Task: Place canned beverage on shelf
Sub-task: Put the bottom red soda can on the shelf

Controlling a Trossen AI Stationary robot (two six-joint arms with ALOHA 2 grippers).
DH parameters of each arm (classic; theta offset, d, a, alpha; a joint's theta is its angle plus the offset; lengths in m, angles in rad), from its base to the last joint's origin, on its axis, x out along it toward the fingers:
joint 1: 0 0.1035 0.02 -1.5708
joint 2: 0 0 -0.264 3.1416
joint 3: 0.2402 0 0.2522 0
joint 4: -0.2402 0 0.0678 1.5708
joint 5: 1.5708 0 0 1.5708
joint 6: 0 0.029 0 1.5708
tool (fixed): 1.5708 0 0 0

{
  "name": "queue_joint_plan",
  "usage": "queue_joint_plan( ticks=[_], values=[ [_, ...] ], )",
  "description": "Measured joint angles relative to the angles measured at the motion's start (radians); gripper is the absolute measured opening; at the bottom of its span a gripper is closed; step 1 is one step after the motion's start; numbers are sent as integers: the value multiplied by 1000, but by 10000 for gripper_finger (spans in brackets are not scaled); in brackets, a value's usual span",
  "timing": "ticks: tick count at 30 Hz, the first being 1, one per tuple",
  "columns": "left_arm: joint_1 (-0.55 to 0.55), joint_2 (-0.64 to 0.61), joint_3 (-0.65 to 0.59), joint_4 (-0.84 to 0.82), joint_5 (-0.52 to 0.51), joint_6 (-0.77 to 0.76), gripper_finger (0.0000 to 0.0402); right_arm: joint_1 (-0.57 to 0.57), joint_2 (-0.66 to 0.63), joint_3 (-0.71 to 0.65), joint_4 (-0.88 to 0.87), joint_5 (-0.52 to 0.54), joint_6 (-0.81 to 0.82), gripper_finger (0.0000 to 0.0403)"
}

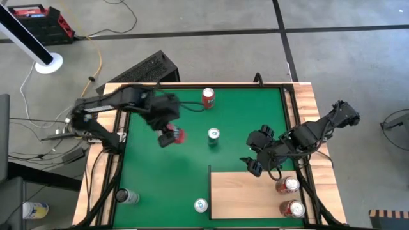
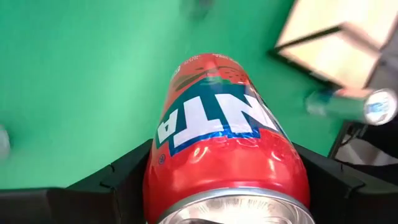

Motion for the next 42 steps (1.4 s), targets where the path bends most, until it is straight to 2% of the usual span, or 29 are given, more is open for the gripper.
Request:
queue_joint_plan(
  ticks=[5, 6, 10, 16, 23, 27, 31, 37, 42],
  values=[
    [-38, 265, 371, -31, 22, 166, 280, 38, -42, 1, -10, -6, 105, 383],
    [-46, 299, 383, -7, 32, 200, 280, 54, -52, 1, -25, -4, 135, 383],
    [-58, 325, 262, 163, 129, 287, 280, 132, -98, 1, -124, 24, 285, 383],
    [-90, 410, 274, 243, 50, 450, 280, 244, -134, 2, -273, 180, 476, 383],
    [-98, 450, 276, 381, 45, 515, 280, 255, -134, 2, -288, 229, 510, 383],
    [-86, 494, 276, 460, -2, 559, 280, 234, -129, 2, -289, 229, 510, 383],
    [-58, 541, 277, 463, -46, 593, 280, 225, -129, 1, -288, 220, 502, 383],
    [9, 605, 276, 369, 1, 597, 280, 193, -129, -8, -283, 212, 492, 383],
    [18, 627, 275, 264, 16, 615, 280, 175, -129, -27, -284, 201, 490, 383]
  ],
)
